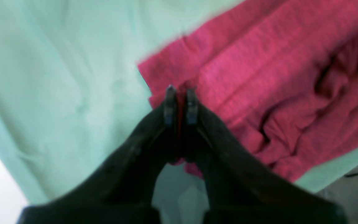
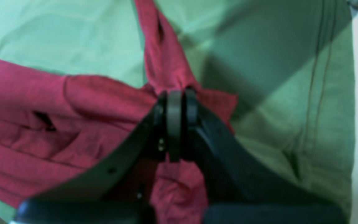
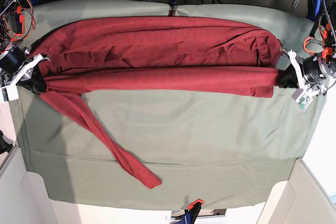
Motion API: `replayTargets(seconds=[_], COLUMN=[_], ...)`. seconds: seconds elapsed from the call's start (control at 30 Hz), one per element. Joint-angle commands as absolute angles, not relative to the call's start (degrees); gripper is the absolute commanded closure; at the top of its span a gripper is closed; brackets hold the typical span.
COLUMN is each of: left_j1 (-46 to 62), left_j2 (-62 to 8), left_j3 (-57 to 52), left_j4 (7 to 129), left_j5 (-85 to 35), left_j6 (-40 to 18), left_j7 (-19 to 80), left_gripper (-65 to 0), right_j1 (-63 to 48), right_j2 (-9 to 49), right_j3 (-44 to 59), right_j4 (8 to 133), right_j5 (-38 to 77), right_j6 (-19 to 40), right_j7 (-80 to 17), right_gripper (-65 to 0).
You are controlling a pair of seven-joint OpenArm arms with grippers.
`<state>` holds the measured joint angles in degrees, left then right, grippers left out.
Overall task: Fold the T-shirt properly
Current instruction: 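Fold the grasped edges over toward the collar with both grippers, then grasp the trailing sleeve with the right gripper and lay it onto the shirt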
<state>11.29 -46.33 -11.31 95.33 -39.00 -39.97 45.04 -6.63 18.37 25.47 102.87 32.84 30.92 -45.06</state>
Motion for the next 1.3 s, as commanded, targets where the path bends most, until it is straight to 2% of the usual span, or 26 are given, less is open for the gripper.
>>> replayTargets(seconds=[0.0,0.2,0.6,0.8,0.83,0.9,0.97,1.0,1.27], left_j1=[11.29,14.61,14.68,14.79,14.79,14.81,14.81,14.79,14.79], left_j2=[-47.77,-47.46,-47.44,-47.44,-47.46,-47.44,-47.46,-47.46,-47.46], left_j3=[-12.21,-12.19,-12.01,-12.01,-12.01,-12.01,-12.01,-12.01,-12.01], left_j4=[96.05,96.05,96.05,96.05,96.05,96.05,96.05,96.05,96.05], left_j5=[-39.64,-39.64,-40.10,-40.29,-40.99,-41.54,-41.54,-41.54,-41.52], left_j6=[-40.00,-40.00,-40.00,-40.00,-40.00,-40.00,-40.00,-40.00,-40.00], left_j7=[43.99,44.01,44.88,44.91,44.91,44.91,44.93,44.93,45.06], left_gripper=[0.0,0.0,0.0,0.0,0.0,-1.6,-5.7,-7.1,-7.5], right_j1=[-6.57,-9.56,-16.95,-16.69,-16.69,-16.69,-16.56,-16.49,-8.95], right_j2=[19.35,19.27,19.20,18.85,18.87,18.87,18.90,18.90,18.87], right_j3=[26.04,26.02,26.02,26.02,26.02,26.02,26.02,26.13,27.44], right_j4=[103.94,103.94,104.03,104.03,104.03,104.03,104.05,104.05,104.05], right_j5=[33.76,34.96,36.51,36.23,36.23,36.01,36.25,36.56,37.01], right_j6=[31.35,31.33,31.35,31.27,31.27,31.07,31.07,31.07,31.07], right_j7=[-43.79,-44.95,-45.47,-45.89,-45.89,-45.89,-45.67,-45.43,-44.80], right_gripper=[0.0,0.0,0.0,0.0,-1.1,-17.3,-28.6,-30.2,-30.2])
